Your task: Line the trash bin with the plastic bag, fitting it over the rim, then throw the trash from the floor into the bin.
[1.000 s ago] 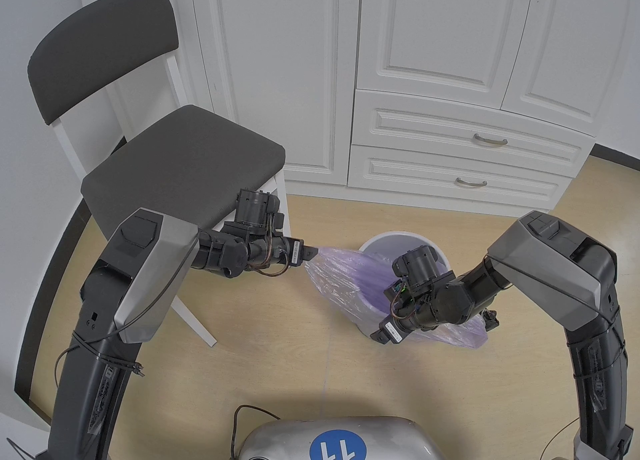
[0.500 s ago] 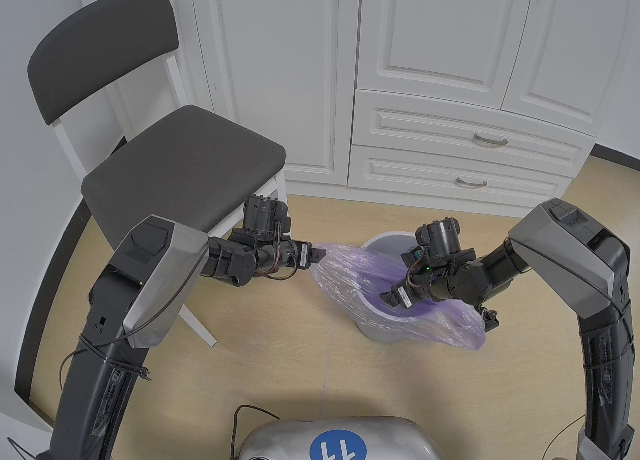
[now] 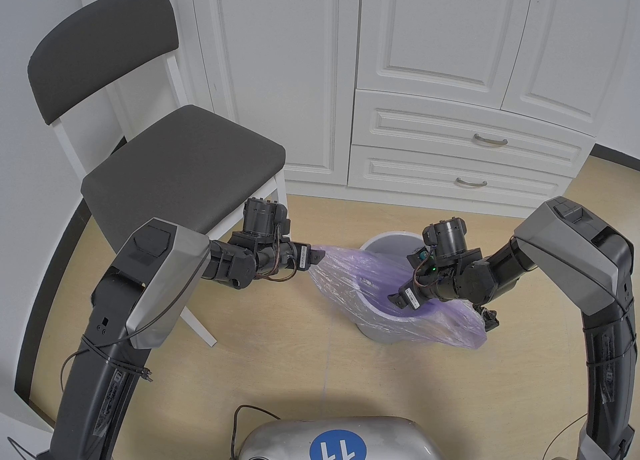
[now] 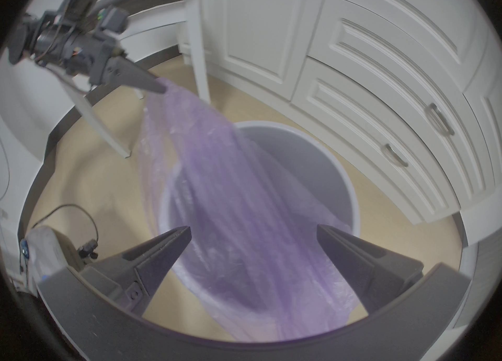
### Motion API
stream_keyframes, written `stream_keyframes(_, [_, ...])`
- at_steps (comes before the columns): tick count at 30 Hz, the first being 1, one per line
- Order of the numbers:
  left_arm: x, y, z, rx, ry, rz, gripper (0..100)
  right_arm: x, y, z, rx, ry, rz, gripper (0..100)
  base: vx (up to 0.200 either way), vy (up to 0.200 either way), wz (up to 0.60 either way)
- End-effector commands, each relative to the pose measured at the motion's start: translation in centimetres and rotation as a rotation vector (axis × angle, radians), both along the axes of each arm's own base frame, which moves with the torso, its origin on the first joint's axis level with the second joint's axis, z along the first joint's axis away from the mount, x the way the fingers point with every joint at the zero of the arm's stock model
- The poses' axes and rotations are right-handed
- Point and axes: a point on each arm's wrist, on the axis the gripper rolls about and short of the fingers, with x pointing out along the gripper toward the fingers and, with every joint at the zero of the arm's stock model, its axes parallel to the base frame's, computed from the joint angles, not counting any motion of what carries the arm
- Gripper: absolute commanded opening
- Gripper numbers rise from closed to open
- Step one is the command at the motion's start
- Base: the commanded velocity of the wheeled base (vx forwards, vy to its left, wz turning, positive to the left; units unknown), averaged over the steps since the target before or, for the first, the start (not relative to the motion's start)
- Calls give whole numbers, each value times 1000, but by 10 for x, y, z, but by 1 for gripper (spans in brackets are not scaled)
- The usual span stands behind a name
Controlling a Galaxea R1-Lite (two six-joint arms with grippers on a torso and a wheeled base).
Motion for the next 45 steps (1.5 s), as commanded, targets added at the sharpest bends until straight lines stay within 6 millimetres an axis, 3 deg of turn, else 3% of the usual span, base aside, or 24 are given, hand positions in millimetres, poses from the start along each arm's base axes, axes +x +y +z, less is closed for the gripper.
stream_keyframes(1, [1, 0, 0, 1, -1, 3, 100, 1, -4, -7, -40, 8, 0, 100, 0, 0, 0])
stream_keyframes(9, [1, 1, 2, 0, -4, 4, 100, 23, -8, -27, -73, -18, -69, 100, 0, 0, 0])
stream_keyframes(10, [1, 1, 2, 0, -4, 4, 100, 26, -9, -26, -73, -26, -79, 0, 0, 0, 0])
stream_keyframes(17, [1, 2, 3, -3, -10, 6, 100, 33, -12, -3, -49, -86, -107, 0, 0, 0, 0])
stream_keyframes(26, [6, -1, 8, -69, -97, 19, 100, 70, -20, 14, 6, -231, -264, 0, 0, 0, 0])
stream_keyframes(36, [9, -4, 1, -104, -158, 13, 100, 110, -13, -7, 119, -465, -393, 0, 0, 0, 0])
stream_keyframes(45, [9, -6, -2, -119, -198, 7, 100, 116, -9, -21, 145, -518, -383, 0, 0, 0, 0])
